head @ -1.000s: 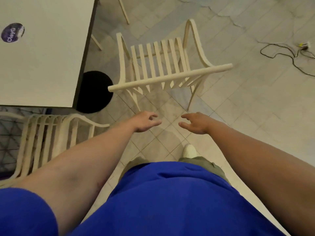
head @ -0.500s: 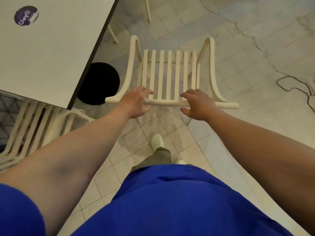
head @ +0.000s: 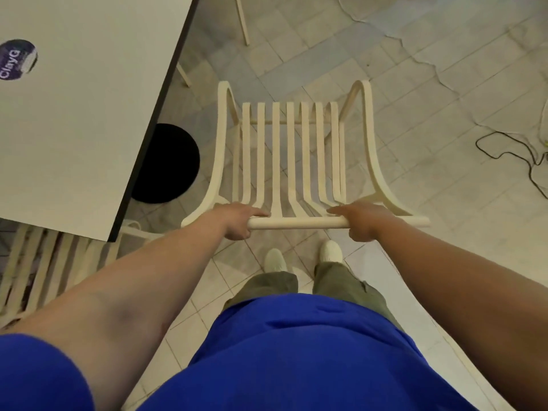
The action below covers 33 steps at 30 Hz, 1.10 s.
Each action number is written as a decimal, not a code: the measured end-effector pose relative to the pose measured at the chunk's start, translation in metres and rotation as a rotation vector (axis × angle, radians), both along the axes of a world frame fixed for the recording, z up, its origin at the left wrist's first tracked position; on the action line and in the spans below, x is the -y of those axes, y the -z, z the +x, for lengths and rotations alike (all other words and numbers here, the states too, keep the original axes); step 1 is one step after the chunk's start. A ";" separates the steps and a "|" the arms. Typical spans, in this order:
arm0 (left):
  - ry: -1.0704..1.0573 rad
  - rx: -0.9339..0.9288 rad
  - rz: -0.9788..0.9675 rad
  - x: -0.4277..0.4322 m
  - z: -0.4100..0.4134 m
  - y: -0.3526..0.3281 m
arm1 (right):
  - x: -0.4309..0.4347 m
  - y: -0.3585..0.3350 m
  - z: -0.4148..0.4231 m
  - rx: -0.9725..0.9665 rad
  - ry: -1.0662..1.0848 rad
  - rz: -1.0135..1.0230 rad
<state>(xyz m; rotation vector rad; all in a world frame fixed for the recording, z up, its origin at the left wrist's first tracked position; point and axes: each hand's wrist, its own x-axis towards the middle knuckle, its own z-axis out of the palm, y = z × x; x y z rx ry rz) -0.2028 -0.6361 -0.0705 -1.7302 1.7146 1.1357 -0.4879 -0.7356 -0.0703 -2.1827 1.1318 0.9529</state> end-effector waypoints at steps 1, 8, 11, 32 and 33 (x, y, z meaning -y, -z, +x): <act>-0.005 -0.002 0.004 0.001 -0.002 0.001 | 0.001 0.001 -0.004 -0.006 0.013 -0.007; -0.019 0.037 0.020 -0.004 -0.005 -0.001 | -0.001 0.008 -0.010 0.077 -0.036 -0.038; -0.024 0.057 0.002 -0.006 -0.005 -0.001 | -0.001 0.010 -0.012 0.076 -0.036 -0.039; -0.385 0.018 -0.013 -0.029 -0.051 0.000 | 0.064 -0.003 -0.002 0.030 -0.353 -0.065; -0.398 0.021 -0.020 -0.027 -0.055 -0.001 | 0.068 -0.002 -0.004 0.036 -0.360 -0.062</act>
